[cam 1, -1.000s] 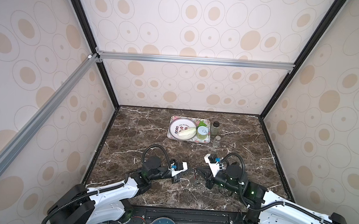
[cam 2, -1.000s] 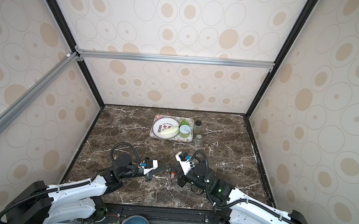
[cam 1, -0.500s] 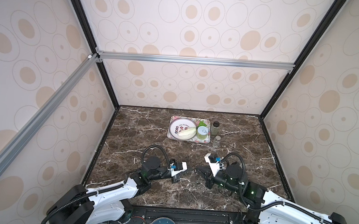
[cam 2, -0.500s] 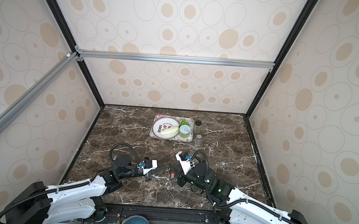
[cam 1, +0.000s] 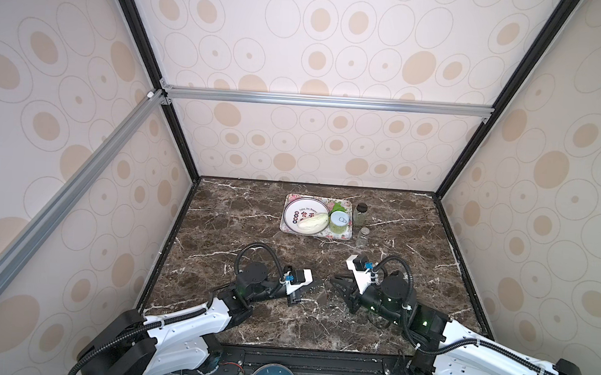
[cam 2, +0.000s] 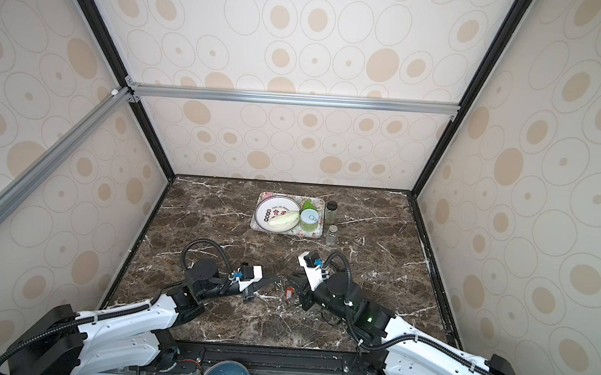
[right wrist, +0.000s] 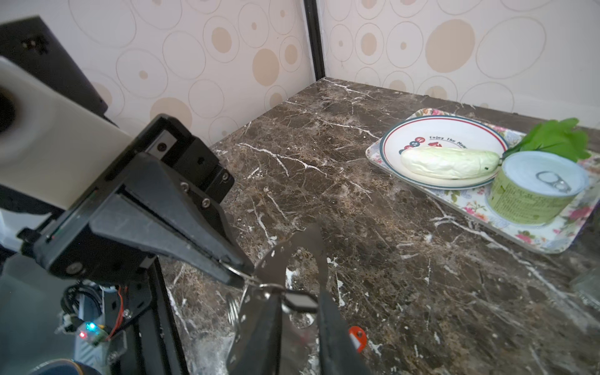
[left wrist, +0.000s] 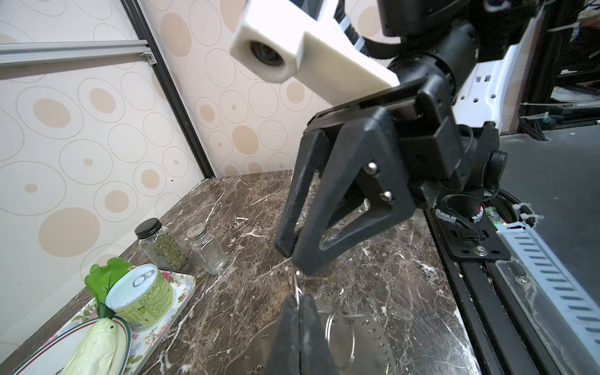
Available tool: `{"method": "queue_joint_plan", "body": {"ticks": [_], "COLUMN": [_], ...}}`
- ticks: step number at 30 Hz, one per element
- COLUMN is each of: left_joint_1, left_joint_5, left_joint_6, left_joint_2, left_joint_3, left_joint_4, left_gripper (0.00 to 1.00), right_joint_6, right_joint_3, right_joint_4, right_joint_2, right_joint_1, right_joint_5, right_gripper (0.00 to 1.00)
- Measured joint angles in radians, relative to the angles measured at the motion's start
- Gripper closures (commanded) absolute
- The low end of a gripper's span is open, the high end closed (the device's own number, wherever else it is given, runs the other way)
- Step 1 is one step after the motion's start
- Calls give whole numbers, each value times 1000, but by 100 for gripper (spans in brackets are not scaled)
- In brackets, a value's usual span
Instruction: Put the keys on the keyring
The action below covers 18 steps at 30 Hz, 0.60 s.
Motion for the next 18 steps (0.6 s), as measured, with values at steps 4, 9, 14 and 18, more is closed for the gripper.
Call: {"method": "queue_joint_plan", "body": {"ticks": [4, 9, 14, 18], "left_joint_1": [0, 0, 0, 0], "left_joint_5": [-27, -66, -82, -86], "left_joint_6": [-19, -40, -53, -60], "left_joint_2": [0, -3, -7, -13], "left_joint_3": [-9, -39, -47, -47], "left_joint_4": [25, 51, 62, 68], "left_gripper": [100, 100, 100, 100], "right_joint_6": [2, 11, 12, 9], "right_joint_3": [-10, -34, -36, -35], "right_joint_4": [1, -7, -17, -31], "right_joint_2": [-22, -45, -71, -77], "right_joint_1": [0, 0, 0, 0], "right_joint_5": [47, 115, 152, 169], "right_gripper": [62, 57, 56, 56]}}
